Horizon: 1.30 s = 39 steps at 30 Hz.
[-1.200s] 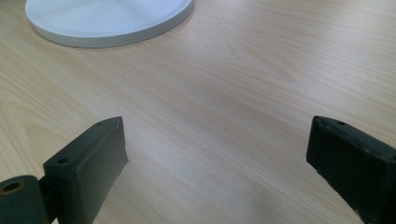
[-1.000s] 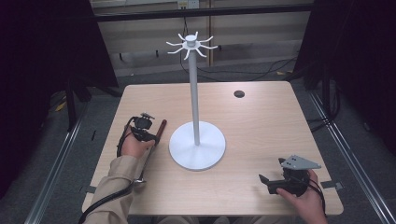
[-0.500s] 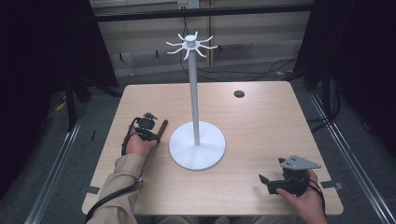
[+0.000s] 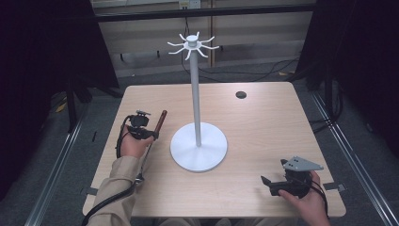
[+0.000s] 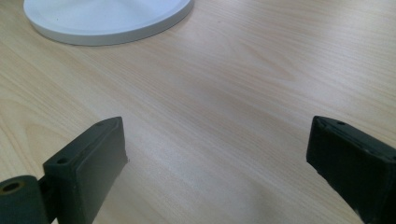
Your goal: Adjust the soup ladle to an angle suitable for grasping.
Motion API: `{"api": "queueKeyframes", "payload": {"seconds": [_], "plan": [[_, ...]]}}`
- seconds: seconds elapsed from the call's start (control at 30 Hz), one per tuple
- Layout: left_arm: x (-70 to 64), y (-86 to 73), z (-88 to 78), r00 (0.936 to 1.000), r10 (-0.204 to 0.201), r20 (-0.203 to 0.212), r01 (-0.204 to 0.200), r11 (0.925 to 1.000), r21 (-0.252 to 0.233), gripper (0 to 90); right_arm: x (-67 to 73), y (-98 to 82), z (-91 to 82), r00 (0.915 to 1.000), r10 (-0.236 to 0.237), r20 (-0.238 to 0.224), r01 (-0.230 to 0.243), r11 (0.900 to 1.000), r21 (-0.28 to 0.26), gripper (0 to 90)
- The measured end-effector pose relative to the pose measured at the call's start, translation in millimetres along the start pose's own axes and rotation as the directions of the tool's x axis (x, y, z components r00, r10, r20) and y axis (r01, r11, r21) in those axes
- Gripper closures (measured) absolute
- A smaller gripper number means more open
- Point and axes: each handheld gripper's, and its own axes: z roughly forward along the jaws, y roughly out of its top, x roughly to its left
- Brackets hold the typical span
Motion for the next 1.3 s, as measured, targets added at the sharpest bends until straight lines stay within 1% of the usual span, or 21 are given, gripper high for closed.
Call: {"api": "queueKeyframes", "payload": {"seconds": [0.03,0.07,0.1,0.2,0.23,0.3,0.33,0.4,0.47,0.5,0.53,0.57,0.67,0.73,0.8,0.83,0.9,0.93,1.1,1.2,1.3], "plan": [[0.7,0.7,-4.4,0.9999,0.008,0.009,-0.007,0.9999,-0.012,74.1,0.2,0.1,0.0,1.0,0.0,0.0,0.0,1.0,0.0,4.5],[0.4,0.9,-7.7,0.9996,0.003,0.027,-0.002,0.9995,-0.031,74.2,0.3,0.1,0.0,1.0,-0.001,0.0,0.001,1.0,0.0,4.5],[1.3,1.3,-11.5,0.9993,0.014,0.035,-0.013,0.999,-0.042,74.2,0.4,0.1,0.0,1.0,-0.001,0.0,0.001,1.0,0.0,4.5],[2.1,1.5,-21.5,0.9984,0.016,0.055,-0.012,0.9965,-0.083,74.2,0.3,0.2,-0.1,1.0,0.0,0.001,0.0,1.0,-0.001,4.5],[2.2,1.4,-24.0,0.9979,0.01,0.064,-0.003,0.9943,-0.106,74.3,0.3,0.2,-0.2,1.0,0.002,0.002,-0.002,1.0,-0.001,4.5],[2.8,1.0,-29.3,0.9963,0.017,0.084,-0.006,0.9901,-0.14,74.3,0.3,0.1,0.0,1.0,-0.001,0.002,0.001,1.0,-0.001,4.5],[2.1,0.6,-31.2,0.9962,0.009,0.087,0.005,0.9878,-0.156,74.3,0.6,0.2,0.1,1.0,-0.002,0.003,0.002,1.0,-0.001,4.5],[2.8,0.0,-35.4,0.9953,0.032,0.091,-0.016,0.9837,-0.179,74.4,1.0,0.4,0.2,1.0,-0.003,0.003,0.003,1.0,-0.001,4.5],[1.4,-0.8,-38.6,0.9937,0.026,0.109,-0.002,0.9779,-0.209,74.4,1.3,0.5,0.2,1.0,-0.002,0.001,0.002,1.0,-0.002,4.4],[1.9,-1.2,-40.5,0.9917,0.038,0.123,-0.011,0.9757,-0.219,74.4,1.4,0.5,0.2,1.0,0.0,0.002,0.0,1.0,0.0,4.5],[2.2,-1.4,-42.9,0.9921,0.04,0.119,-0.012,0.9744,-0.224,74.4,1.5,0.4,0.2,1.0,0.0,0.002,0.0,1.0,0.0,4.4],[1.7,-1.5,-44.4,0.9915,0.033,0.126,-0.002,0.9706,-0.241,74.4,1.4,0.4,0.3,1.0,-0.003,0.001,0.003,1.0,-0.001,4.4],[0.1,-1.8,-50.5,0.9892,0.048,0.139,-0.009,0.9626,-0.271,74.5,1.6,0.7,0.2,1.0,-0.002,0.002,0.002,1.0,-0.002,4.4],[-1.9,-2.0,-54.3,0.9874,0.069,0.143,-0.024,0.9558,-0.293,74.6,1.7,0.8,0.3,1.0,-0.004,0.002,0.004,1.0,-0.003,4.4],[-5.0,-2.8,-56.8,0.9846,0.075,0.158,-0.019,0.9453,-0.326,74.6,1.7,0.8,0.2,1.0,-0.005,0.004,0.005,1.0,-0.003,4.4],[-5.5,-3.1,-58.1,0.9828,0.086,0.164,-0.026,0.9415,-0.336,74.6,1.8,0.8,0.2,1.0,-0.004,0.004,0.004,1.0,-0.003,4.4],[-7.7,-3.7,-60.5,0.9821,0.088,0.167,-0.023,0.9347,-0.355,74.6,1.7,0.9,0.1,1.0,-0.006,0.006,0.006,1.0,-0.006,4.4],[-8.5,-4.0,-61.5,0.9801,0.092,0.176,-0.021,0.9301,-0.367,74.7,1.9,0.9,0.0,1.0,-0.004,0.005,0.004,1.0,-0.006,4.4],[-12.2,-4.4,-66.3,0.9751,0.108,0.194,-0.023,0.918,-0.396,74.6,1.6,0.6,0.3,1.0,-0.005,0.006,0.005,1.0,-0.004,4.1],[-13.2,-4.8,-68.8,0.9712,0.115,0.209,-0.021,0.9126,-0.408,74.6,1.8,0.6,0.5,1.0,-0.005,0.005,0.005,1.0,-0.002,4.0],[-14.5,-4.9,-72.3,0.9686,0.125,0.215,-0.022,0.903,-0.429,74.6,2.0,1.0,1.1,1.0,-0.005,0.006,0.005,1.0,-0.002,3.7]]}}
